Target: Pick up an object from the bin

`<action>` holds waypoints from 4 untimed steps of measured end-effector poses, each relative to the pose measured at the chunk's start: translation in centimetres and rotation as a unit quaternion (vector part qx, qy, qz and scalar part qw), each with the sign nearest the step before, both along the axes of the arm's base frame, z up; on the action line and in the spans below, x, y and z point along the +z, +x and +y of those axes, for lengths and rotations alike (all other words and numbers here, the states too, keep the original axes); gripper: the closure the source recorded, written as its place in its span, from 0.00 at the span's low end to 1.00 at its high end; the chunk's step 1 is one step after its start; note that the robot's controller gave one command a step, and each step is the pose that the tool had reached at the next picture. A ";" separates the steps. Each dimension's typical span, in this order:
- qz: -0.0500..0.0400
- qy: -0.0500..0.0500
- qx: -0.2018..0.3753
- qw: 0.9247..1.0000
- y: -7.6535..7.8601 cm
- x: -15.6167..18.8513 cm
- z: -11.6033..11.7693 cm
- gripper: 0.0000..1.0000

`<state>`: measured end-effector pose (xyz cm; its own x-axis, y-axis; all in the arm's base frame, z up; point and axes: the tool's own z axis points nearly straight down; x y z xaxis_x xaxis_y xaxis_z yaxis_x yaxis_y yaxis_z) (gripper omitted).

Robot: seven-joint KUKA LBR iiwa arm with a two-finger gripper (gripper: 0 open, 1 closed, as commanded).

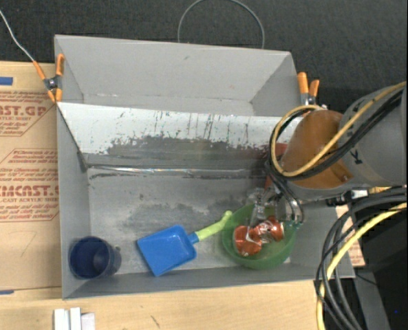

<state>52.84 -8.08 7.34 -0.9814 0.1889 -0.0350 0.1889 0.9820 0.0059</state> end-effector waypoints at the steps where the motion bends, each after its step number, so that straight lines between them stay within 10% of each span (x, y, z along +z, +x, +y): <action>1: -0.002 0.002 -0.003 1.000 -2.5 -0.2 -3.1 1.00; 4: -0.002 0.002 -0.003 1.000 -2.5 -0.2 -3.1 1.00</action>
Offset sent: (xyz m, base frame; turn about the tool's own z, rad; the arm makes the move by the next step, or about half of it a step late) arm 0.0000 0.0000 0.0000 0.0000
